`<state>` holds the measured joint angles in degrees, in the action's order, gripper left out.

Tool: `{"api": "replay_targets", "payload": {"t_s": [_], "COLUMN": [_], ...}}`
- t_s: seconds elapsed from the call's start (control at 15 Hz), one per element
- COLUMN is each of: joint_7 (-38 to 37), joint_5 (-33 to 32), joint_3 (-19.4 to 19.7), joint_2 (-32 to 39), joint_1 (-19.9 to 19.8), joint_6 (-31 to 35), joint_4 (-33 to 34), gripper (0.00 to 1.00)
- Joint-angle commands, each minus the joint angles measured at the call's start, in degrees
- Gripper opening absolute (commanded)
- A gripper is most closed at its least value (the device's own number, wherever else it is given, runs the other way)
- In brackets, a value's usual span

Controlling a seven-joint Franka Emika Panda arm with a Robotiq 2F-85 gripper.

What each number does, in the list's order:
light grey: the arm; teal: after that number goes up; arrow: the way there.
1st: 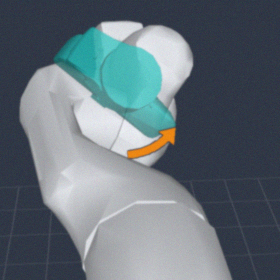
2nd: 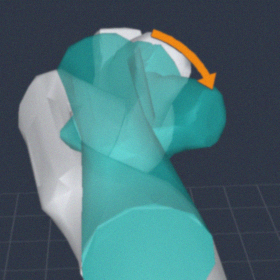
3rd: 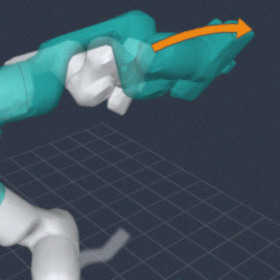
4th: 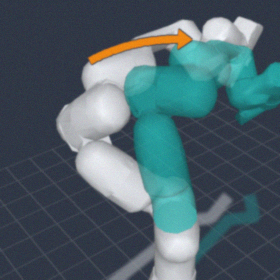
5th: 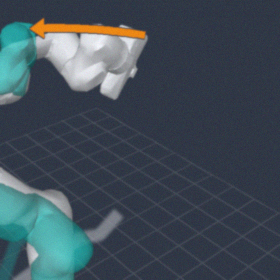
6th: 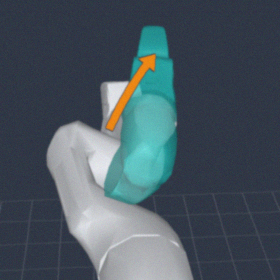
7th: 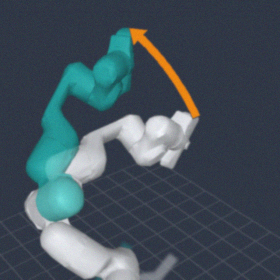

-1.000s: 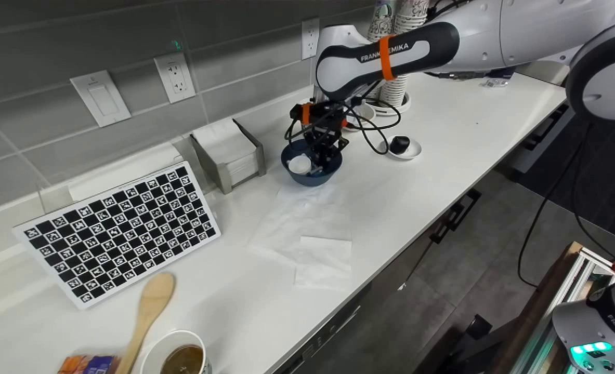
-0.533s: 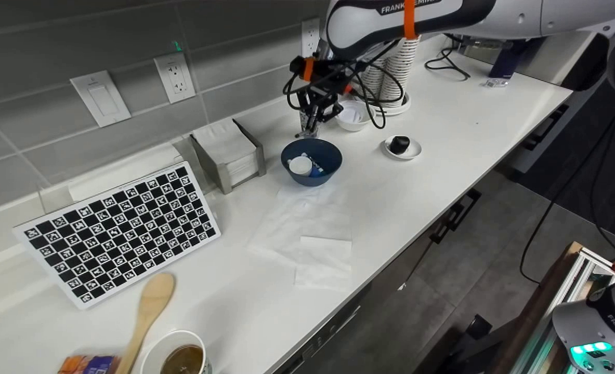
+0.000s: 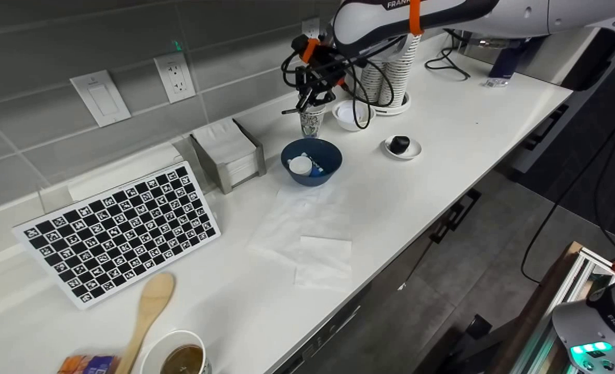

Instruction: Put the marker in the cup

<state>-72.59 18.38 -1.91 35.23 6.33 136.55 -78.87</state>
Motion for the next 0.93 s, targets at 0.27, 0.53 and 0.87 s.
{"api": "replay_targets", "payload": {"t_s": [0.27,0.53,0.87], "joint_7": [-1.5,-4.6,-9.5], "joint_5": [10.5,11.2,8.8], "joint_3": [-2.7,-1.2,0.7], "joint_2": [-0.6,1.2,3.4], "joint_1": [-4.6,-4.7,-4.0], "joint_6": [3.5,10.2,11.0], "joint_4": [-1.2,-0.3,0.8], "gripper": [0.03,0.03,0.39]}}
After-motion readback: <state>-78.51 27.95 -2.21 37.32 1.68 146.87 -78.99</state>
